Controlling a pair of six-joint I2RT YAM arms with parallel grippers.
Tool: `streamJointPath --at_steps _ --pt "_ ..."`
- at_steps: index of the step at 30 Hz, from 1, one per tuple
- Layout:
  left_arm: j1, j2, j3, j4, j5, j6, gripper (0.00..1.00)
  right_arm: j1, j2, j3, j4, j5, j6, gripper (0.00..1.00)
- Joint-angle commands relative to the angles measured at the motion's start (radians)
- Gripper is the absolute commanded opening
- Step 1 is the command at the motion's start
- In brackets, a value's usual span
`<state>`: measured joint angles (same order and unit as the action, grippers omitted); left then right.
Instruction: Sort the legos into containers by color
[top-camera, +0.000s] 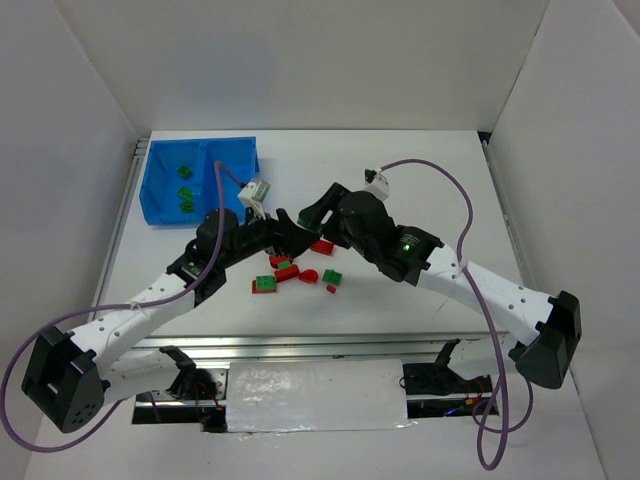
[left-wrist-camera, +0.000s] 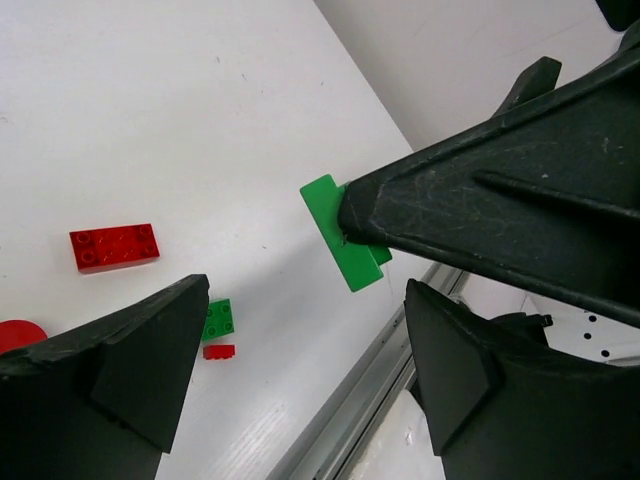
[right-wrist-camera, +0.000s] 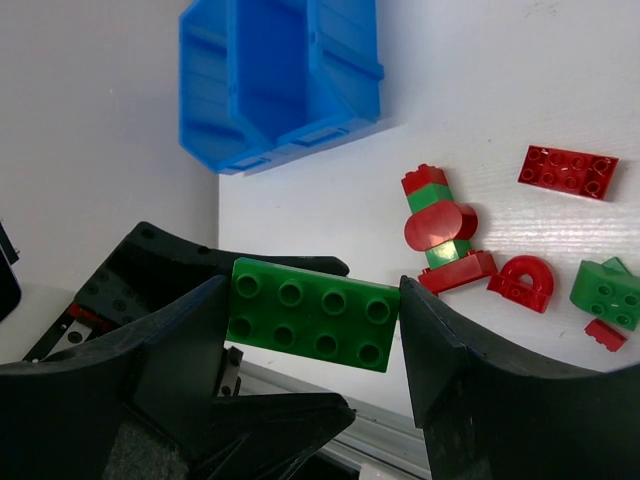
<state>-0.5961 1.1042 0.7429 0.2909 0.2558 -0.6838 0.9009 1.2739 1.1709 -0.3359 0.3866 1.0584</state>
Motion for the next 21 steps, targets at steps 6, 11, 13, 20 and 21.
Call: streamJointPath --at_steps 6,11,13,20,21 --pt "0.002 -0.029 -0.007 0.137 0.034 -0.019 0.95 0.007 -0.002 0.012 -0.028 0.066 0.034 0.23" --pt "0.002 -0.026 -0.039 0.238 0.039 -0.069 0.91 0.021 -0.005 0.015 -0.02 0.074 0.04 0.23" --pt "0.001 -0.015 -0.036 0.24 0.031 -0.079 0.9 0.023 -0.01 0.012 -0.009 0.071 0.041 0.22" --pt "0.002 0.016 -0.036 0.264 -0.006 -0.112 0.74 0.056 -0.005 0.026 -0.003 0.075 0.029 0.22" --pt "0.001 0.017 -0.033 0.267 -0.007 -0.114 0.68 0.058 -0.005 0.026 0.004 0.074 0.028 0.22"
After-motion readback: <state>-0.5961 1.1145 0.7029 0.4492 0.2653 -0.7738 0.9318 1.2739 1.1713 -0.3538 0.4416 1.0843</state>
